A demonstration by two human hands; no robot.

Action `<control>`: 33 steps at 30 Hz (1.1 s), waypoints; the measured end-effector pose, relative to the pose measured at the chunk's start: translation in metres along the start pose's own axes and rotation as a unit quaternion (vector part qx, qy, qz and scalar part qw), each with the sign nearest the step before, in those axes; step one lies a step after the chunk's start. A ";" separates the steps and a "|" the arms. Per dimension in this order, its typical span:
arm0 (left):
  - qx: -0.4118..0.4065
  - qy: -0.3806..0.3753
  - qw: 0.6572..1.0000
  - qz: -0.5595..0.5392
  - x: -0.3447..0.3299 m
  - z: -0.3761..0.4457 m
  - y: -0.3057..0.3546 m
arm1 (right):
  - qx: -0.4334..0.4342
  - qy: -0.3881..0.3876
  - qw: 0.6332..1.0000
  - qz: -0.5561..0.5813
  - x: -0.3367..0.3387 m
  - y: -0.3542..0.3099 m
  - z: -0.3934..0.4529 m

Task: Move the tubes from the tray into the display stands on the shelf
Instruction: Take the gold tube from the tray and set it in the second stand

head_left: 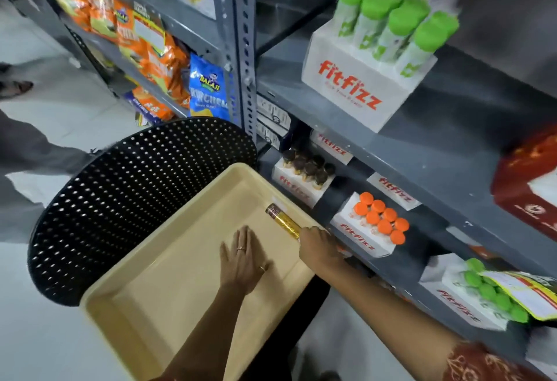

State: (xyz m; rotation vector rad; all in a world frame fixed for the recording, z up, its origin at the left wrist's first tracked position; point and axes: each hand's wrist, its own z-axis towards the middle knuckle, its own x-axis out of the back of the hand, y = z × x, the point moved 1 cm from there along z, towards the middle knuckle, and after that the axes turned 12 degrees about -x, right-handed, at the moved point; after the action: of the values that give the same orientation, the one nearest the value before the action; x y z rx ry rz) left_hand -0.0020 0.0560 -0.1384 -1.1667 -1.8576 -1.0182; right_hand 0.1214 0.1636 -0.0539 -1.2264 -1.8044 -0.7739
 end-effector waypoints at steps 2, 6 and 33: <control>0.003 0.003 1.000 -0.009 -0.006 0.001 -0.001 | -0.011 0.005 1.000 -0.008 -0.006 -0.005 0.003; 0.003 0.005 1.000 -0.024 -0.015 0.004 -0.004 | -0.022 -0.007 1.000 -0.011 -0.015 -0.015 0.007; -0.176 0.136 0.975 0.011 0.098 0.006 0.096 | -0.014 0.064 0.976 0.209 0.165 0.127 -0.051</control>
State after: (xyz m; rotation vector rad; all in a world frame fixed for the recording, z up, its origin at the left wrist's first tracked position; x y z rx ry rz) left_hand 0.0522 0.1243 -0.0323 -1.1718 -1.4855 -1.4579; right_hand 0.2206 0.2388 0.1202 -1.4754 -1.3696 -0.6197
